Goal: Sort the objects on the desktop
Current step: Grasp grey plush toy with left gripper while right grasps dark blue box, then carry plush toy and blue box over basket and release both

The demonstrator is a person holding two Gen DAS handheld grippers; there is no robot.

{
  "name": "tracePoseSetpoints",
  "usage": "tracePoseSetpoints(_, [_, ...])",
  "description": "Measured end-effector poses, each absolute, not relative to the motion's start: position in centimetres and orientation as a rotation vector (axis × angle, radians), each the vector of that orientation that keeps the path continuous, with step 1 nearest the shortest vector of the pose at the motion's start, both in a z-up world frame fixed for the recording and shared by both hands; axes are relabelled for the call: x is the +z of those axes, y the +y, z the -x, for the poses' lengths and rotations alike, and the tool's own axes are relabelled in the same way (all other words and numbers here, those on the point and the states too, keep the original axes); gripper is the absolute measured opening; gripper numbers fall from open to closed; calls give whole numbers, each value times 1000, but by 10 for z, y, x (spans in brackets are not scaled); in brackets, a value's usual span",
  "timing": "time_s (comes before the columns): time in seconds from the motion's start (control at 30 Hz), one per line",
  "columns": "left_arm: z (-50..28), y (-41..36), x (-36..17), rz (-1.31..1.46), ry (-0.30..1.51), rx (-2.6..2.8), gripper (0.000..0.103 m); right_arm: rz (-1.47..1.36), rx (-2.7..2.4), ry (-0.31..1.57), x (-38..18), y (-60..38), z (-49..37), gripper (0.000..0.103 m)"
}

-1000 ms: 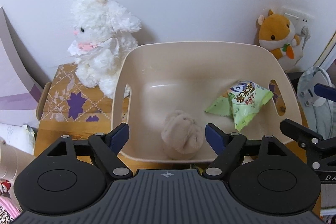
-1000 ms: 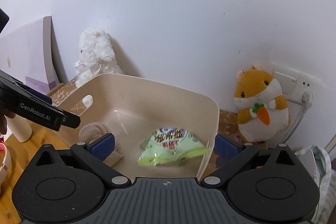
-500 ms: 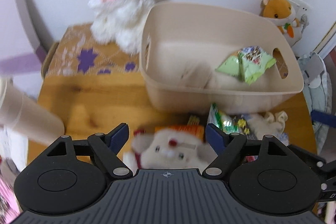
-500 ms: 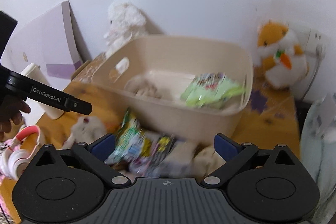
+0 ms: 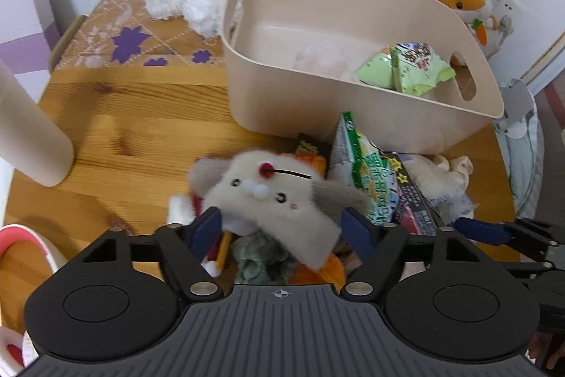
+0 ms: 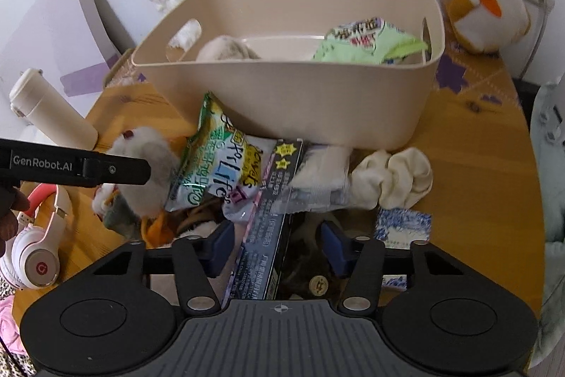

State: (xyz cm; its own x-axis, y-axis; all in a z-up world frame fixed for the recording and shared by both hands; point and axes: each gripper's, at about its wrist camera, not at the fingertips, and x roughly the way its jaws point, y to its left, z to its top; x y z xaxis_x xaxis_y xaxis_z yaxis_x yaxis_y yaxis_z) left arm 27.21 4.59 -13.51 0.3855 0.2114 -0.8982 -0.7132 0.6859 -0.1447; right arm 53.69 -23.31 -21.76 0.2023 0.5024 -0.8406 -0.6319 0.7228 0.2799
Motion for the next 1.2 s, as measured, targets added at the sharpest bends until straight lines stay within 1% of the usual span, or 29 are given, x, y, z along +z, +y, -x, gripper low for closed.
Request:
tracePoseSetpoints(0.03, [-274, 45, -138, 576, 1017, 627, 66, 137, 792, 1123, -220, -232, -538, 49])
tracePoseSetpoints(0.07, [-276, 45, -141, 578, 1023, 627, 62, 136, 790, 1129, -222, -230, -539, 48])
tracePoseSetpoints(0.13, [-279, 46, -147, 585, 1035, 624, 58, 141, 792, 1141, -226, -227, -540, 42])
tracePoseSetpoints(0.2, [-281, 47, -152, 590, 1037, 625, 52, 156, 797, 1153, -229, -221, -542, 38])
tracePoseSetpoints(0.27, [-282, 48, -156, 595, 1038, 618, 43, 167, 808, 1163, -232, -216, -542, 31])
tracePoseSetpoints(0.3, [-282, 49, -156, 600, 1033, 613, 40, 170, 813, 1165, -233, -214, -542, 27])
tracePoseSetpoints(0.33, [-283, 49, -157, 604, 1030, 609, 34, 172, 812, 1163, -234, -212, -542, 27])
tracePoseSetpoints(0.37, [-283, 49, -157, 608, 1028, 604, 23, 173, 811, 1157, -234, -211, -541, 27])
tracePoseSetpoints(0.47, [-283, 49, -157, 614, 1021, 592, 15, 160, 816, 1154, -235, -214, -542, 24])
tracePoseSetpoints(0.53, [-281, 48, -157, 616, 1013, 593, 13, 148, 816, 1162, -234, -219, -542, 21])
tracePoseSetpoints(0.73, [-271, 48, -149, 633, 974, 606, 7, 80, 831, 1176, -228, -235, -540, 21])
tracePoseSetpoints(0.97, [-263, 46, -142, 631, 944, 609, 4, 23, 843, 1152, -215, -249, -533, 21])
tracePoseSetpoints(1.2, [-251, 42, -130, 637, 899, 621, 4, -17, 836, 1091, -193, -263, -533, 21])
